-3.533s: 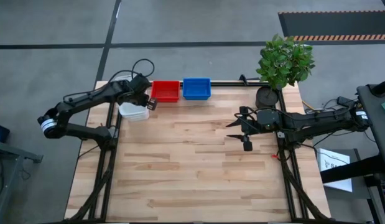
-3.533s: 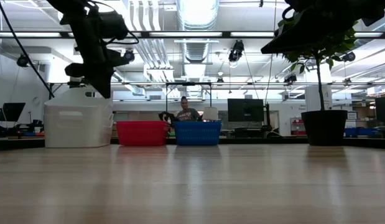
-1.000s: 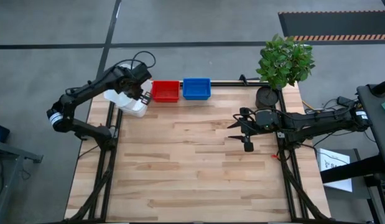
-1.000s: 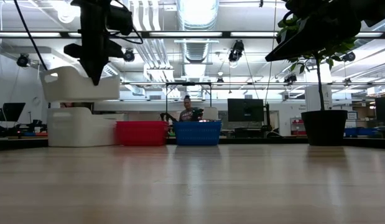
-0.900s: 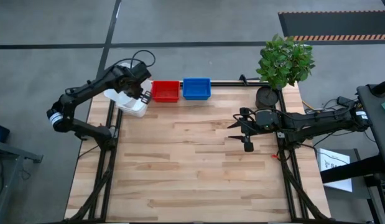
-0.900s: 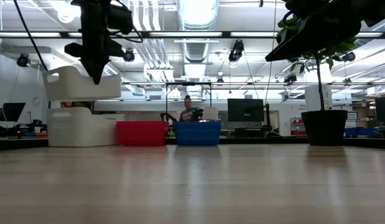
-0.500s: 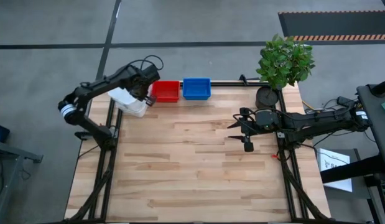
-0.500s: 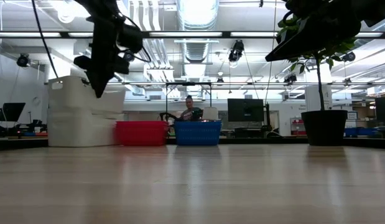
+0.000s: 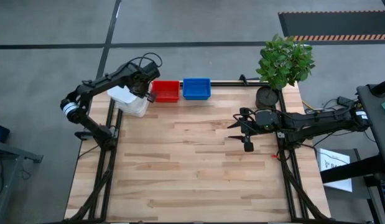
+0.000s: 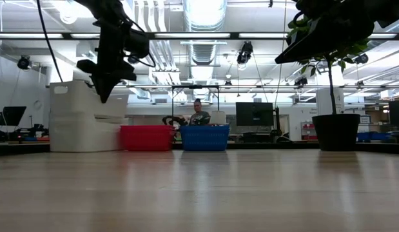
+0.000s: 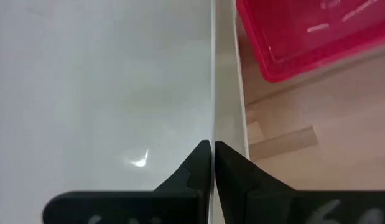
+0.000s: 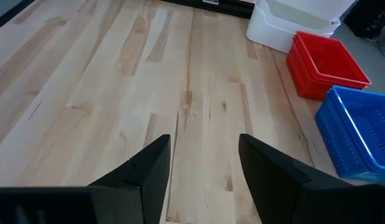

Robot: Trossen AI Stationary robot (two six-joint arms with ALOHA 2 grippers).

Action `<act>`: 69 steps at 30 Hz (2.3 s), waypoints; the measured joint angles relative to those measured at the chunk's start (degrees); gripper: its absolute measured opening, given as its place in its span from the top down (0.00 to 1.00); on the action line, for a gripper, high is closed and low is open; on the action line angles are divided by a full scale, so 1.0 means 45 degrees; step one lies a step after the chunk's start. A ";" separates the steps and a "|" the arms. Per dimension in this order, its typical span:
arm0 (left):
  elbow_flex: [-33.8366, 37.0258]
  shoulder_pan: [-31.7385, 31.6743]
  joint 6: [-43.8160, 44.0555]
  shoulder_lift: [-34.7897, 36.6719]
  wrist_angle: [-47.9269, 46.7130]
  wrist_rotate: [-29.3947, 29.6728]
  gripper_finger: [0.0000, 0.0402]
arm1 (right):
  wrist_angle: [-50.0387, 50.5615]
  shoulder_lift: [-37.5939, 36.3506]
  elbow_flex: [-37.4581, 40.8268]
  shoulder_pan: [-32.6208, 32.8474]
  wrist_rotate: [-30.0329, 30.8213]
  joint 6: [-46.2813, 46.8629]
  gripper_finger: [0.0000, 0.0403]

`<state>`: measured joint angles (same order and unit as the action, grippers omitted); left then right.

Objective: Stack baskets by color
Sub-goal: Stack the bottom white bin on the white bins, then return to Home Position

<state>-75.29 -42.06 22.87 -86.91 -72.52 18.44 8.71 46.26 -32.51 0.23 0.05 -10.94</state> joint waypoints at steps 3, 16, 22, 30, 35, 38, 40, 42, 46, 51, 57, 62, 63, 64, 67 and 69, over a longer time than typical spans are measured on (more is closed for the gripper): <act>0.0008 0.0000 0.0172 0.0000 0.0241 -0.0001 1.00 | 0.0005 0.0000 0.0029 0.0000 -0.0005 0.0000 0.55; 0.0073 0.0010 0.0828 -0.0117 0.0560 -0.0080 1.00 | 0.0005 0.0000 0.0087 0.0000 -0.0004 0.0000 0.55; 0.0073 0.0012 0.0954 -0.0117 0.0771 -0.0555 1.00 | 0.0005 0.0000 0.0087 0.0000 -0.0005 -0.0005 0.55; 0.0117 0.0010 0.0959 -0.0107 0.0779 -0.1011 1.00 | 0.0010 0.0000 0.0117 0.0000 -0.0005 -0.0026 0.55; 0.0131 0.0010 0.0963 -0.0107 0.1020 -0.1008 1.00 | 0.0010 0.0000 0.0117 0.0000 -0.0005 -0.0024 0.55; 0.0136 0.0010 0.1163 -0.0107 0.1037 -0.1006 1.00 | 0.0009 0.0000 0.0117 0.0005 -0.0005 -0.0024 0.55; 0.0141 0.0010 0.1117 -0.0107 0.1032 -0.1006 1.00 | 0.0009 0.0000 0.0117 0.0000 -0.0005 -0.0024 0.55; 0.0141 0.0010 0.1081 -0.0107 0.1037 -0.1006 1.00 | 0.0008 0.0000 0.0117 0.0000 -0.0005 -0.0024 0.55; 0.0141 0.0012 0.0842 -0.0104 0.1109 -0.1006 1.00 | 0.0010 0.0000 0.0117 0.0001 -0.0005 -0.0024 0.55; 0.0141 0.0015 0.0832 -0.0102 0.1114 -0.1006 1.00 | 0.0009 0.0000 0.0117 0.0000 -0.0005 -0.0024 0.55; 0.0141 0.0015 0.0781 -0.0102 0.1119 -0.1020 1.00 | 0.0007 0.0000 0.0117 0.0002 -0.0005 -0.0024 0.55; 0.0141 0.0015 0.0703 -0.0102 0.1119 -0.1034 0.94 | 0.0010 0.0000 0.0117 0.0000 -0.0005 -0.0024 0.55; 0.0141 0.0015 0.0703 -0.0102 0.1121 -0.1035 0.91 | 0.0010 0.0000 0.0117 0.0000 -0.0005 -0.0024 0.55; 0.0141 0.0015 0.0704 -0.0102 0.1119 -0.1035 0.88 | 0.0010 0.0000 0.0117 0.0000 -0.0005 -0.0024 0.55; 0.0141 0.0029 0.0735 -0.0097 0.1124 -0.1069 0.79 | 0.0010 0.0000 0.0117 0.0000 -0.0005 -0.0024 0.55; 0.0141 0.0024 0.0743 -0.0092 0.1107 -0.1089 0.73 | 0.0007 0.0000 0.0117 0.0000 -0.0005 -0.0024 0.55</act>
<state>-74.65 -41.95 26.21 -87.33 -67.54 13.54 8.74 46.26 -31.99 0.23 0.03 -11.05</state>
